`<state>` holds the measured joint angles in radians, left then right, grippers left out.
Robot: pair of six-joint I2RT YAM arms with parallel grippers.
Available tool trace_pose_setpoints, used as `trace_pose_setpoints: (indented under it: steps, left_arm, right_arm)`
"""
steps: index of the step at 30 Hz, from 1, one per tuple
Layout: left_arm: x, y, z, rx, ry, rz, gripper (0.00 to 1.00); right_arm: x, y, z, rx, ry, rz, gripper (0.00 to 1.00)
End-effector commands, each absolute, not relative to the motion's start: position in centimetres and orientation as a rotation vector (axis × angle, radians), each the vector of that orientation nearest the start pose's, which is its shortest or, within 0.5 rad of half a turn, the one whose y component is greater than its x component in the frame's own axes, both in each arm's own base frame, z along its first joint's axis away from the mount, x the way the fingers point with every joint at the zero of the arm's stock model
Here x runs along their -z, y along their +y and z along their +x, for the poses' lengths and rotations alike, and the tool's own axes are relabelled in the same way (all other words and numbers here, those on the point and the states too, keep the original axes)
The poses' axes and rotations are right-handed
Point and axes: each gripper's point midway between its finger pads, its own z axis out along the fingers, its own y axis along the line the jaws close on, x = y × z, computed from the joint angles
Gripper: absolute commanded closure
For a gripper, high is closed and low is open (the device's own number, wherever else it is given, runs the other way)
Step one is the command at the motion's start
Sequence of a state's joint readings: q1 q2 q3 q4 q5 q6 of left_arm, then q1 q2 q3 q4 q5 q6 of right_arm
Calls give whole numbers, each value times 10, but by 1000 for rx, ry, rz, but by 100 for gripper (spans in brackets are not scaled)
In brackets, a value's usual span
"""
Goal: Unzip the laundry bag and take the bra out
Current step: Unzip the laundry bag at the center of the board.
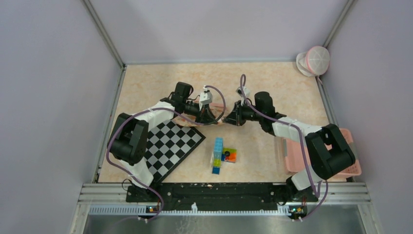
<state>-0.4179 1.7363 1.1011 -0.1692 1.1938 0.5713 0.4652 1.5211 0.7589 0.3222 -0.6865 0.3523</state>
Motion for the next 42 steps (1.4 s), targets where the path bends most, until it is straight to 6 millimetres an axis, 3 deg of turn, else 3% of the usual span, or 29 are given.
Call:
trace_pose_setpoints:
  steps: [1,10,16,20,24,26,28,36,39,42]
  left_arm:
    - [-166,-301,275,1315,1370,1453,100]
    - [-156,-291,290,1211,1457,1389,100]
    - [-153,-290,293,1194,1466,1388,100]
    - [-154,-290,291,1202,1458,1393,100]
    - [-159,-292,286,1243,1420,1406,100]
    - [-163,-292,283,1255,1394,1416,100]
    - [-166,-292,281,1251,1362,1435,100]
    - [-175,-292,273,1163,1181,1573,100]
    - [-165,-295,264,1072,1092,1690,100]
    - [-141,-295,269,833,1024,1816,99]
  right_arm:
    - [-142,293,293,-1220,1960,-631,99]
    - [-127,268,307,-1007,2055,-574,100]
    - [-127,252,315,-888,2051,-526,100]
    - [-128,254,315,-894,2046,-533,100]
    - [-139,274,290,-1095,1984,-701,100]
    - [-144,279,279,-1165,1959,-747,72]
    - [-146,279,274,-1185,1936,-775,63]
    - [-145,284,269,-1225,1897,-830,56]
    - [-143,287,270,-1247,1886,-841,55]
    - [-138,288,271,-1238,1889,-857,55]
